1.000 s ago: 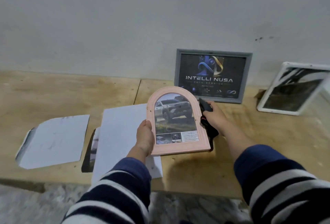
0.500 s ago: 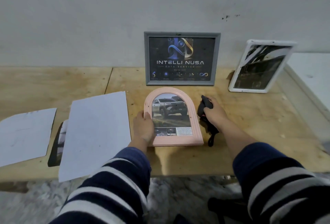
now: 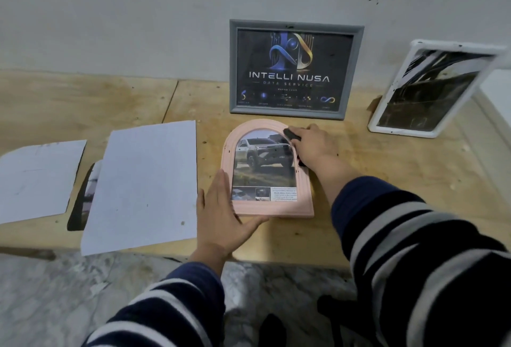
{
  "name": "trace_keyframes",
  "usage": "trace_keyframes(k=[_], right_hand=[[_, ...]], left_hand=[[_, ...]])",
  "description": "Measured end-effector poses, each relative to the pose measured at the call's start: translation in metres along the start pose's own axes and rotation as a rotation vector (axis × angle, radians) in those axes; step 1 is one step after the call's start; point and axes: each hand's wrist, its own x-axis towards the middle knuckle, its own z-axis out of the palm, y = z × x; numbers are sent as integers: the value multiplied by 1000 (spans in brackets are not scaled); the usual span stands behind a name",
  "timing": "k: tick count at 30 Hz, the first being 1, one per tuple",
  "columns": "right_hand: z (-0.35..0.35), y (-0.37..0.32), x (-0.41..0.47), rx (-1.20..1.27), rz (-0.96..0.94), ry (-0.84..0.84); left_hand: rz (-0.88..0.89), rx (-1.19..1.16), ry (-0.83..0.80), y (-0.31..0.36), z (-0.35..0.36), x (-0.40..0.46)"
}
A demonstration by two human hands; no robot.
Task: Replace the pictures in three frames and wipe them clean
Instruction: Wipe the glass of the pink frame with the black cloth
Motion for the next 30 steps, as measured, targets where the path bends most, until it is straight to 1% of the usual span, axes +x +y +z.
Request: trace_keyframes(k=[2,8,16,23,30], right_hand=[[8,2,-3,-48,-39,-9],[23,16,-31,-16,-77,20],[34,18,-85,-55,-50,0],[38,21,-120,-23,-45,-55],[35,16,-145,16,-20,-64]], left_hand=[[-3,-16,22,0,0,1],[-12,-36,72,6,-4,0],[-25,-2,74,3,-1,0],[-40,-8,80,2,1,0],[-49,10,90,-1,6,1]])
